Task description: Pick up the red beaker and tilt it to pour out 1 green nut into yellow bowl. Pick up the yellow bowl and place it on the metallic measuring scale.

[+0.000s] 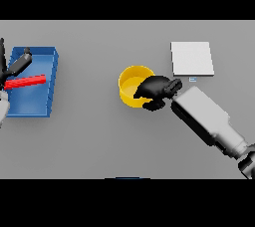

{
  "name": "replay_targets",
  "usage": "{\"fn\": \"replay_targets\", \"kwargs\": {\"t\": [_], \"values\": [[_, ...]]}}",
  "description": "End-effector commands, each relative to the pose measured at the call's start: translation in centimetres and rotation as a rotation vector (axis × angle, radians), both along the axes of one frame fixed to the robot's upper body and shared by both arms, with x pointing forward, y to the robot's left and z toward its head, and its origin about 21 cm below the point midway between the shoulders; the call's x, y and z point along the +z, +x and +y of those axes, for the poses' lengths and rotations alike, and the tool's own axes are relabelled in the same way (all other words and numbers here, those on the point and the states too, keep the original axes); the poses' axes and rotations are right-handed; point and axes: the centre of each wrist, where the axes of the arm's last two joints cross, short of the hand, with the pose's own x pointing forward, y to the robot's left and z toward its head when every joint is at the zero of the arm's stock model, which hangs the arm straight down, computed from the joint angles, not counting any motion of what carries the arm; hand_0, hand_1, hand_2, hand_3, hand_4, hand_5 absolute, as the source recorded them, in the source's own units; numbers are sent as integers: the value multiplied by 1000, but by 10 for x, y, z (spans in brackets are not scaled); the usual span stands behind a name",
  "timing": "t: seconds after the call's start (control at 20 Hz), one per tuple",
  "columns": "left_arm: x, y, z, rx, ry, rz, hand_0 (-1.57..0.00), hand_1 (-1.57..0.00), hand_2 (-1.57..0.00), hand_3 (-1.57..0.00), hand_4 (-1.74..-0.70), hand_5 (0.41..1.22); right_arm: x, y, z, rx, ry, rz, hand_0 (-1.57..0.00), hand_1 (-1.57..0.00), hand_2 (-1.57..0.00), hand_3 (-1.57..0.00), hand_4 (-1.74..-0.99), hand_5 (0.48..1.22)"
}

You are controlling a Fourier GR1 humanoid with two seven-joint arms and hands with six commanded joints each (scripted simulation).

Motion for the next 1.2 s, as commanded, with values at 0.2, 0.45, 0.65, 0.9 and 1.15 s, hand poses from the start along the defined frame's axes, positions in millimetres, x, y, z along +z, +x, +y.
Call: {"fn": "replay_targets", "kwargs": {"t": [0.2,0.45,0.65,0.9,1.15], "values": [[-3,-1,0,-14,9,4,1,1,1,1,-742,690,1,-3,0,-15,-11,-5,-1420,-1417,-1253,-1269,-1681,1180],[-4,1,-3,-14,12,12,1,1,1,1,-732,685,7,-4,-3,-2,28,-1,-1521,-1520,-1298,-1396,-1721,1208],[2,3,-1,-19,21,-1,1,1,1,1,-732,691,26,1,-7,-26,35,-36,-1551,-1550,-1371,-1309,-1733,1215],[6,3,-1,-15,17,6,1,1,1,1,-738,696,60,2,-14,-56,48,-99,-1564,-1564,-1414,-1257,-1738,1219],[3,4,-2,-9,14,-2,1,1,1,1,-746,697,70,8,-33,-108,73,-136,-1569,-1569,-1439,-1376,-1740,1220]]}}
